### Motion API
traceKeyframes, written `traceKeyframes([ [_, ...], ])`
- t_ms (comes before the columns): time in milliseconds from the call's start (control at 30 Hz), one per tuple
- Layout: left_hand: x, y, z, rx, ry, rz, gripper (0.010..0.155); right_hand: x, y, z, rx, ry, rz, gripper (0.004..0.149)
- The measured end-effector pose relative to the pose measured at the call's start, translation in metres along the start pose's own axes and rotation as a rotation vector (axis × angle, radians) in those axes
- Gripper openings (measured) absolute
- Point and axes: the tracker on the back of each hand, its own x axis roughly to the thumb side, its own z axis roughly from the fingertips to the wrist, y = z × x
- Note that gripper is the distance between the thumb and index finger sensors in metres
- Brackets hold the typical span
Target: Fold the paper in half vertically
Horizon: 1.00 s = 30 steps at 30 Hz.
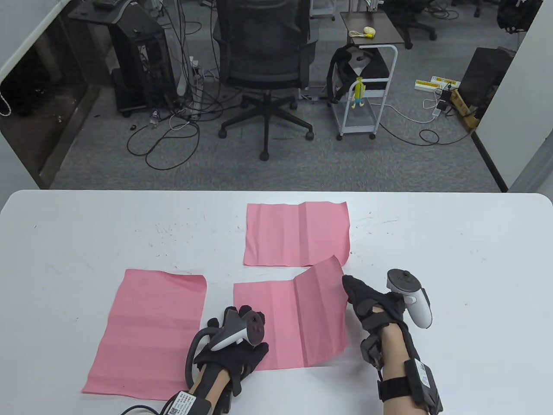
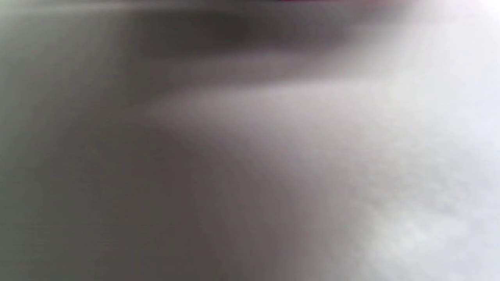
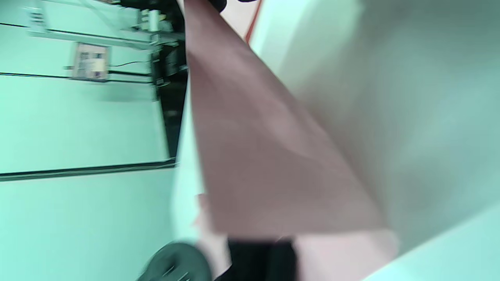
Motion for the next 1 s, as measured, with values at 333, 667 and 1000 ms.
traceKeyframes([
  [333,0.0,-0.001,0.0,0.01,0.001,-0.005,0.077,-0.001,0.094,-0.022,0.099,-0.096,0.352,0.064],
  [667,0.0,-0.001,-0.001,0.014,0.003,-0.012,0.078,-0.031,0.142,-0.047,-0.003,0.236,1.156,0.069],
  [1000,-0.008,0.012,0.007,0.092,0.037,-0.01,0.074,-0.035,0.144,-0.047,0.008,0.26,1.2,0.069],
])
